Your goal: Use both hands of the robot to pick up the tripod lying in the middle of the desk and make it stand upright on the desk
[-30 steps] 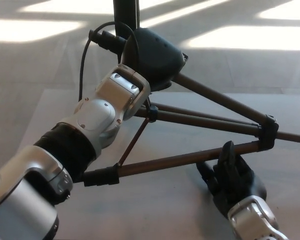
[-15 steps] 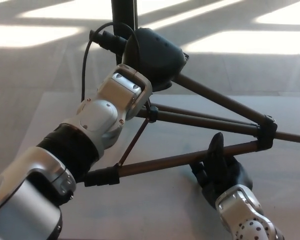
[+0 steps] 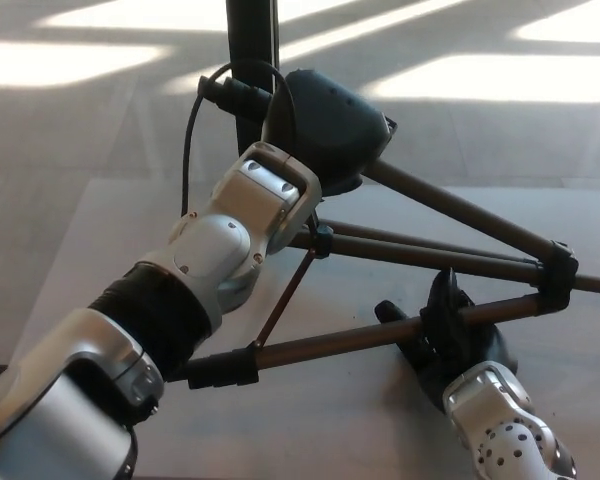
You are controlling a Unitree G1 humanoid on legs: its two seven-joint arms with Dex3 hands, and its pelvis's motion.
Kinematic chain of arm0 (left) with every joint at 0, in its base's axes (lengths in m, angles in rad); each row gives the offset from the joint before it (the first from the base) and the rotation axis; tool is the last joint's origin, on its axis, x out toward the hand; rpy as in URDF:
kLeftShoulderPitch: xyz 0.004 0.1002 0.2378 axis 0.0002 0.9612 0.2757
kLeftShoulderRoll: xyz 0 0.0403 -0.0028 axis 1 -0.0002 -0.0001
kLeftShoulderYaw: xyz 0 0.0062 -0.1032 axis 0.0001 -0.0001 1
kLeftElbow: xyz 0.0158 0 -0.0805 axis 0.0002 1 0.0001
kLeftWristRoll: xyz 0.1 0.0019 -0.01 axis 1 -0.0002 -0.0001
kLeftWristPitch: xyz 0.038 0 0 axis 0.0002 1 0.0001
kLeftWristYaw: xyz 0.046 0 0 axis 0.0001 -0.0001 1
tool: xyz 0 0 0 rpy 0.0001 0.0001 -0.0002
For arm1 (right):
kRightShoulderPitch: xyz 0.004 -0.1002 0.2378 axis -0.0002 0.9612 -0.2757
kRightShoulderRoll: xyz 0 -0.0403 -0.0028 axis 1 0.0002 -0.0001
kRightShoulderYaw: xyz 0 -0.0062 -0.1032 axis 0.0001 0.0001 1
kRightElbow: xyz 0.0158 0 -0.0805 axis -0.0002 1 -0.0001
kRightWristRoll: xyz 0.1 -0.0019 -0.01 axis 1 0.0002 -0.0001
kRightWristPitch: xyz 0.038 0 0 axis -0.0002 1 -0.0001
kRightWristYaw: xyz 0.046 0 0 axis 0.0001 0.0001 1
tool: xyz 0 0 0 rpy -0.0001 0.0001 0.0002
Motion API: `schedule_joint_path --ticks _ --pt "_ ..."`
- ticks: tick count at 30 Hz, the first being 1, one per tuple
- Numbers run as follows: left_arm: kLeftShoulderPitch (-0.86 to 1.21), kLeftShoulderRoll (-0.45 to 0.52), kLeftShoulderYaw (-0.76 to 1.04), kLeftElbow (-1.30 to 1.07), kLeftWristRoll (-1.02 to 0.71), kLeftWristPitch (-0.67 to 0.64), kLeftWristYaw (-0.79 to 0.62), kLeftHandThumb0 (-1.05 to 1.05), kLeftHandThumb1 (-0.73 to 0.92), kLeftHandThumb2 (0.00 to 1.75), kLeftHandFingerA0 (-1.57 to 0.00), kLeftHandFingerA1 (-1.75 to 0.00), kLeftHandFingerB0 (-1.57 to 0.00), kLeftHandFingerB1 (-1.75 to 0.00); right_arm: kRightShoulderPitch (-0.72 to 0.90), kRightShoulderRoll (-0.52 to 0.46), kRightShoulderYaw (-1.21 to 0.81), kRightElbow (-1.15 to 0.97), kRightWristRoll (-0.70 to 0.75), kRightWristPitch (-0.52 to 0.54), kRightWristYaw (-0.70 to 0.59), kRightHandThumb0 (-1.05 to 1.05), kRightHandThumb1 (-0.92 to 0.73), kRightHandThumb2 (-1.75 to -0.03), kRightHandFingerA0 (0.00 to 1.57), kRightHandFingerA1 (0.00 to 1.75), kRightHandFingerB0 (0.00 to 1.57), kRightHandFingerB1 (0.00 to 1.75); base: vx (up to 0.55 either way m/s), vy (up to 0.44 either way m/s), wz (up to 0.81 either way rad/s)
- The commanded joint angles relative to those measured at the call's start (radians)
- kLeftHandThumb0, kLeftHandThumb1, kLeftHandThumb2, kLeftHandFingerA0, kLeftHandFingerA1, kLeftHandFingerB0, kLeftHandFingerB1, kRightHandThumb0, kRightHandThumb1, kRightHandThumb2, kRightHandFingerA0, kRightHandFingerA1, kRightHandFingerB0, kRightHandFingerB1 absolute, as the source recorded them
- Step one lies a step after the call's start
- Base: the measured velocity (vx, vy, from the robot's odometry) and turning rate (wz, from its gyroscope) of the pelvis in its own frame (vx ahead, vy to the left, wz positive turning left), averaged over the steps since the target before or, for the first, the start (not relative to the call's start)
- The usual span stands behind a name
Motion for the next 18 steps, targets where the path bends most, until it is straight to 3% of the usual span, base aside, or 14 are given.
schedule_joint_path --ticks 1,2,4,9,10,11,13,14,16,17,18 --pt "0.000 0.002 0.016 -0.026 0.004 0.021 0.001 -0.26 0.48 0.56 -0.94 -1.75 -0.82 -0.80 -0.057 0.054 0.003 0.060 -0.102 -0.005 -0.042 -0.46 -0.56 -1.06 1.23 1.75 1.05 1.54 0.00 0.000 0.00" --pt "0.001 0.005 0.016 -0.024 0.004 0.017 0.003 -0.24 0.47 0.57 -0.93 -1.73 -0.82 -0.80 -0.062 0.048 0.006 0.060 -0.114 -0.004 -0.051 -0.44 -0.48 -1.19 1.24 1.75 1.07 1.55 0.00 0.000 0.00" --pt "0.003 0.017 0.020 -0.023 -0.003 0.002 0.011 -0.23 0.47 0.58 -0.94 -1.69 -0.82 -0.79 -0.060 0.041 0.006 0.041 -0.122 0.002 -0.051 -0.45 -0.51 -1.34 1.38 1.75 1.06 1.56 0.00 0.000 0.00" --pt "-0.004 0.030 0.016 -0.016 0.013 -0.008 0.038 -0.21 0.44 0.57 -0.97 -1.74 -0.84 -0.80 -0.029 -0.006 0.022 -0.029 -0.136 0.067 -0.010 -0.42 -0.53 -1.35 1.32 1.75 1.01 1.56 0.00 0.000 0.00" --pt "-0.016 0.033 0.017 -0.016 0.012 -0.002 0.007 -0.22 0.45 0.56 -0.96 -1.73 -0.83 -0.77 -0.025 -0.024 0.011 -0.056 -0.126 0.102 -0.015 -0.43 -0.47 -1.36 1.29 1.75 0.97 1.56 0.00 0.000 0.00" --pt "-0.023 0.038 0.022 -0.008 0.009 -0.011 0.026 -0.22 0.44 0.57 -0.97 -1.72 -0.84 -0.77 -0.029 -0.050 0.022 -0.089 -0.147 0.138 -0.040 -0.40 -0.42 -1.40 1.14 1.75 0.90 1.71 0.00 0.000 0.00" --pt "-0.027 0.038 0.022 -0.004 0.008 -0.014 0.024 -0.22 0.45 0.57 -0.97 -1.72 -0.84 -0.77 -0.023 -0.067 0.036 -0.113 -0.174 0.157 -0.036 -0.39 -0.45 -1.33 1.11 1.75 0.87 1.73 0.00 0.000 0.00" --pt "-0.029 0.042 0.024 -0.006 0.007 -0.015 0.020 -0.21 0.46 0.57 -0.96 -1.73 -0.83 -0.78 -0.024 -0.091 0.047 -0.131 -0.189 0.171 -0.017 -0.38 -0.41 -1.41 1.09 1.75 0.89 1.71 0.00 0.000 0.00" --pt "-0.034 0.050 0.027 -0.007 0.004 -0.019 0.013 -0.20 0.47 0.58 -0.95 -1.71 -0.83 -0.78 -0.045 -0.125 0.044 -0.165 -0.185 0.217 -0.019 -0.38 -0.39 -1.40 1.09 1.75 0.89 1.63 0.00 0.000 0.00" --pt "-0.034 0.050 0.036 -0.011 -0.005 -0.011 0.000 -0.19 0.49 0.59 -0.94 -1.72 -0.82 -0.79 -0.074 -0.160 0.045 -0.178 -0.178 0.282 -0.018 -0.40 -0.45 -1.34 1.08 1.75 0.85 1.69 0.00 0.000 0.00" --pt "-0.031 0.051 0.045 -0.010 -0.011 -0.006 0.006 -0.21 0.46 0.59 -0.96 -1.66 -0.84 -0.79 -0.091 -0.190 0.061 -0.192 -0.198 0.301 -0.006 -0.34 -0.52 -1.19 1.05 1.75 0.86 1.62 0.00 0.000 0.00"
